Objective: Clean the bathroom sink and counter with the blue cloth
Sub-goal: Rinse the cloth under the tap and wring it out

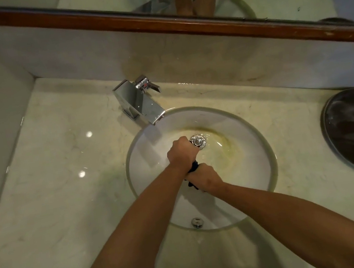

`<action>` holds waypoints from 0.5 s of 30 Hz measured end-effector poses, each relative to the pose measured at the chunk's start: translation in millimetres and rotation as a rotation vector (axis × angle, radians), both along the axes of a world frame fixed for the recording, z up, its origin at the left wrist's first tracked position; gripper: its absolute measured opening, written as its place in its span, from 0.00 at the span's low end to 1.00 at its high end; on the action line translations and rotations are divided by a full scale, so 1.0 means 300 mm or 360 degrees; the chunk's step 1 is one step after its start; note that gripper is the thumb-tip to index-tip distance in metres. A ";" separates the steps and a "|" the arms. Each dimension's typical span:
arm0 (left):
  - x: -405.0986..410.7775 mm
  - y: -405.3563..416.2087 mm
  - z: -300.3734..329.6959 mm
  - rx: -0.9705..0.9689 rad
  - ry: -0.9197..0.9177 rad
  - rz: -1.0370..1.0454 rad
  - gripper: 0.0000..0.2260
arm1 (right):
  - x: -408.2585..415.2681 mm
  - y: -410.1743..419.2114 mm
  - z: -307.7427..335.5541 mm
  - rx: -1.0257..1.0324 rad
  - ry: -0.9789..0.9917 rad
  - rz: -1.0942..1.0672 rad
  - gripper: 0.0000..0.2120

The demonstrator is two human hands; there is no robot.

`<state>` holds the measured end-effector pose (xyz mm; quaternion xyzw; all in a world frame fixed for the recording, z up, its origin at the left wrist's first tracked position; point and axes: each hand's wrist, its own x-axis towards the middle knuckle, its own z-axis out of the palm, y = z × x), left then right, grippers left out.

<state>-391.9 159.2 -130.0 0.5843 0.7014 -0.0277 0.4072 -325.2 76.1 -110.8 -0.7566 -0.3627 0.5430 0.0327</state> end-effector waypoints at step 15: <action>-0.056 -0.024 0.201 -0.0499 -0.1093 0.0933 0.32 | 0.226 0.050 0.165 0.0810 -0.0843 0.0343 0.22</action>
